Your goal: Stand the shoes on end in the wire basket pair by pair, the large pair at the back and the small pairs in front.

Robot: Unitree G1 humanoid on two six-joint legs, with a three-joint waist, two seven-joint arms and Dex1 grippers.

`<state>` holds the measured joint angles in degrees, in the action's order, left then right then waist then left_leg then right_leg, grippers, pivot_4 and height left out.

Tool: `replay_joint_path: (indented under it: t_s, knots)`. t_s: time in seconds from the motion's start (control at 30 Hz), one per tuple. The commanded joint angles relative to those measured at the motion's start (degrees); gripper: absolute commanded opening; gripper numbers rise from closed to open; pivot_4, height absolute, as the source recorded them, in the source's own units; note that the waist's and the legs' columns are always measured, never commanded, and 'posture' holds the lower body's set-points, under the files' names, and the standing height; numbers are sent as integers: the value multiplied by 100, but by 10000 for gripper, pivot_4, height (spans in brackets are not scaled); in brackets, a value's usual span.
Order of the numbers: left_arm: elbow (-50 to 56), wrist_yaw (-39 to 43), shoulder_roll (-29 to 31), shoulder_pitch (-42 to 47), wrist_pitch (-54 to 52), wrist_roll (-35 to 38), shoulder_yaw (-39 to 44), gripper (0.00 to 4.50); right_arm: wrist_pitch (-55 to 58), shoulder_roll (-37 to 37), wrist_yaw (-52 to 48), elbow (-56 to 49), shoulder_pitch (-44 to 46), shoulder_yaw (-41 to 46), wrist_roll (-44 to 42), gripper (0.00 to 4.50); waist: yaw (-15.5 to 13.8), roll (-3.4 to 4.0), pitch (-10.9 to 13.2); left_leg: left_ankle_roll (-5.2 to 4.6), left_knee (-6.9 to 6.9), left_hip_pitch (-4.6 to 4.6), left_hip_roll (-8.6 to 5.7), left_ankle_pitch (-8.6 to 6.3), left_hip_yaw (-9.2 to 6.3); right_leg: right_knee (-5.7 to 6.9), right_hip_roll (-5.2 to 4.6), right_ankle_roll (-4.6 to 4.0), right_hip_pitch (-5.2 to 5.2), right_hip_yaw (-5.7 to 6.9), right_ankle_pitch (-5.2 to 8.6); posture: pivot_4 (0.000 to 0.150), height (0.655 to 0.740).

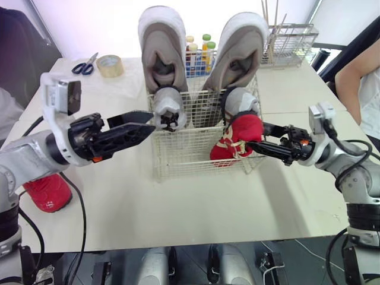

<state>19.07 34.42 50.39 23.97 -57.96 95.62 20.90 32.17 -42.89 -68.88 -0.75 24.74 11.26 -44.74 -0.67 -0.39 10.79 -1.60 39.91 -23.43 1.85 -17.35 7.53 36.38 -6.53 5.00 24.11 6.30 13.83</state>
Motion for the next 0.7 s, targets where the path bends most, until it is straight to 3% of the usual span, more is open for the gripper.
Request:
replay_joint_path:
  t_s: [0.03,0.43,0.7]
  knots:
    - [94,-13,-22,55,84,40,20,42831,101,-313,134,-56,80,467,-68,36656,-3,0,0,0,0,0,0,0,0,0,0,0,0,0,0,1500,7400]
    - [81,97,35,-153,38,-23,137,42831,1138,-1248,226,-1195,-47,1336,-955,36656,3,4,4,0,-3,-1,4,0,0,0,3,0,6,-1,0,1500,7400]
    - [64,81,153,-409,78,-250,306,42831,1099,-1603,220,-835,254,1530,-914,36656,4,3,4,-1,-2,-2,2,-1,0,-1,1,0,5,-1,0,1500,7400]
